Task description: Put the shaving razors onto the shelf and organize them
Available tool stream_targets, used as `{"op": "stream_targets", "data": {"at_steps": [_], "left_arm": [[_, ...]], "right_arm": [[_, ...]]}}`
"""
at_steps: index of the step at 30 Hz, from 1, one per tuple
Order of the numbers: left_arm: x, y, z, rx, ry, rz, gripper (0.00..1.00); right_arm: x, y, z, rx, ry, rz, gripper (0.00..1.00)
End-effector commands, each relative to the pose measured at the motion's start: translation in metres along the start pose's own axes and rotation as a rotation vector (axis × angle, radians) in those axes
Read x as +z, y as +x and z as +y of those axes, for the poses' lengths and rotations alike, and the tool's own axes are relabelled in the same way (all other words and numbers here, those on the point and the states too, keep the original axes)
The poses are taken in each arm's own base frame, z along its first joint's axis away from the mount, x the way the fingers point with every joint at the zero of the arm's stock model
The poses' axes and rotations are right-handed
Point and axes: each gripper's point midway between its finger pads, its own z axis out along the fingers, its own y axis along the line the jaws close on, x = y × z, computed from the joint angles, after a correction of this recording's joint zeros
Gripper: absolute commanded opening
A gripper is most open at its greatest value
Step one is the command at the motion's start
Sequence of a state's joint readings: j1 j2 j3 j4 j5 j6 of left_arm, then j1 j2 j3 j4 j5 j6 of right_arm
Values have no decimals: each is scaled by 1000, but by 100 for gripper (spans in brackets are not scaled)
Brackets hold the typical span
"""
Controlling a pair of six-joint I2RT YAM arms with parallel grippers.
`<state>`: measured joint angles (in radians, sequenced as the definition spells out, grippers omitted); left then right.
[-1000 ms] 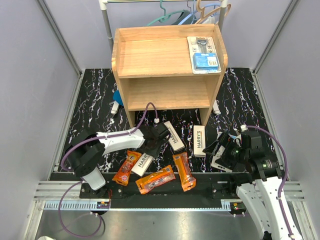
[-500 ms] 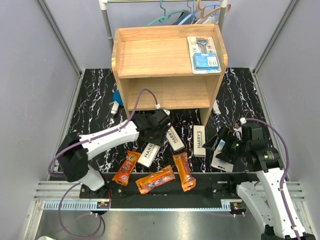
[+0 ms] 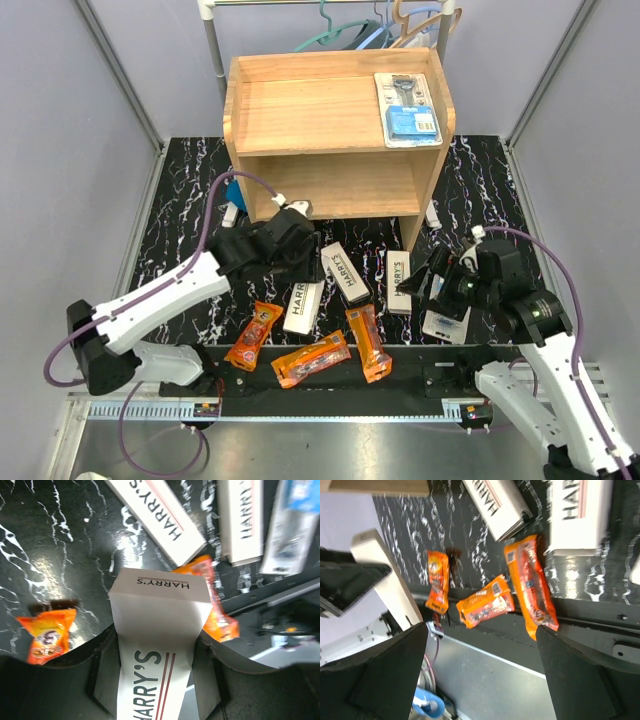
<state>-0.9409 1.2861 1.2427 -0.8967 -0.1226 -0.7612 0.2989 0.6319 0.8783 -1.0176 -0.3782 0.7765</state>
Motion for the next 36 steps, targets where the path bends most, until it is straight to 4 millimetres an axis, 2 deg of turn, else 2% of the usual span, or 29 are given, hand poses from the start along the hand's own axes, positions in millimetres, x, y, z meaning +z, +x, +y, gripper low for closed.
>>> {"op": "stream_targets", "data": {"at_steps": [1, 3, 6, 8, 10, 11, 15, 19, 22, 24, 26, 29, 36], "left_arm": [[-24, -11, -14, -147, 88, -68, 0], [-27, -12, -20, -177, 123, -66, 0], [-29, -13, -26, -228, 150, -62, 0], [-27, -9, -23, -260, 142, -60, 0], [-24, -4, -16, -335, 121, -60, 0], [-22, -2, -12, -364, 110, -65, 0], [-18, 8, 7, -510, 64, -91, 0], [-12, 20, 29, -607, 20, -123, 0], [-9, 26, 40, -697, 9, -145, 0], [-11, 23, 40, -742, 40, -170, 0], [-10, 24, 45, -759, 36, -188, 0], [-15, 21, 49, -773, 45, -219, 0], [-18, 16, 45, -769, 69, -227, 0]], "right_arm": [[14, -2, 31, -37, -58, -4, 100], [27, -1, 33, -61, -19, -9, 100], [50, 23, 60, -131, -37, 35, 100], [61, 43, 75, -201, -29, 43, 100], [67, 46, 87, -203, -37, 7, 100], [66, 57, 93, -224, -56, 19, 100], [59, 65, 115, -183, -149, -33, 100], [53, 72, 126, -195, -194, -56, 100], [57, 93, 137, -232, -213, -15, 100], [67, 113, 142, -256, -210, 20, 100], [78, 126, 143, -273, -189, 36, 100], [83, 142, 145, -273, -191, 59, 100], [86, 151, 141, -248, -199, 79, 93]]}}
